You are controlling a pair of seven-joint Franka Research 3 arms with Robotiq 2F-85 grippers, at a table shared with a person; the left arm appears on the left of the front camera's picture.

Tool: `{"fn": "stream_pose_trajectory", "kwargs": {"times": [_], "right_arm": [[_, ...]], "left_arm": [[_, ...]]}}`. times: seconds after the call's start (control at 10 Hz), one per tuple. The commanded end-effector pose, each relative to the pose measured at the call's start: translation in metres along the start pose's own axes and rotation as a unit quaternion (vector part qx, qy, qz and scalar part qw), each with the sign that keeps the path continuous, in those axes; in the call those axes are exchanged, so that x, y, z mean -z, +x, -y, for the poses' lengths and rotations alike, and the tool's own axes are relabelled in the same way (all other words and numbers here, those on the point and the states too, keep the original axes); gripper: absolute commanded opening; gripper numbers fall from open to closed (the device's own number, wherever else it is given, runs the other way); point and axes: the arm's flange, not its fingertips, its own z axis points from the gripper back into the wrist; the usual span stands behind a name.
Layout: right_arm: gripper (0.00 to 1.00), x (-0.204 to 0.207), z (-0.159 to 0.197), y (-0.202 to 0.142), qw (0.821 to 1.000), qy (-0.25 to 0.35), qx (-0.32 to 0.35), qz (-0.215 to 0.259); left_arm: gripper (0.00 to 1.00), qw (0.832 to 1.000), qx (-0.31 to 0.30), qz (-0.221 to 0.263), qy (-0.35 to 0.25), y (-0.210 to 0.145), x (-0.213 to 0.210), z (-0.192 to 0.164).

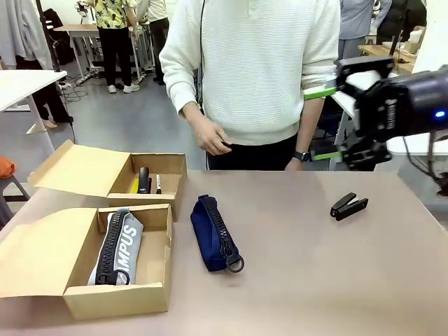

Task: Place items inside the box.
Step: Pick up a Pencil pouch or Stapler and place it inside the Mailer Box closest to the robot.

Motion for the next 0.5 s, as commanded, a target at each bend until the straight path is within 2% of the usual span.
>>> {"fn": "stream_pose_trajectory", "kwargs": {"times": [0.0,0.2,0.3,0.4], "right_arm": [[1.00,-0.043,0.107,-0.037,0.999,0.040,0.029,-0.018],[1.00,-0.065,0.168,-0.045,0.995,0.073,0.022,-0.058],[1.00,-0.068,0.204,-0.052,0.993,0.099,0.057,-0.031],[1.00,-0.060,0.234,-0.056,0.991,0.095,0.094,-0.026]], "left_arm": [[1.00,1.000,0.009,0.003,-0.009,0.001,0.000,0.002],[1.00,1.000,0.009,0.003,-0.009,0.001,0.000,0.002],[1.00,1.000,0.009,0.003,-0.009,0.001,0.000,0.002],[1.00,1.000,0.009,0.003,-0.009,0.001,0.000,0.002]]}}
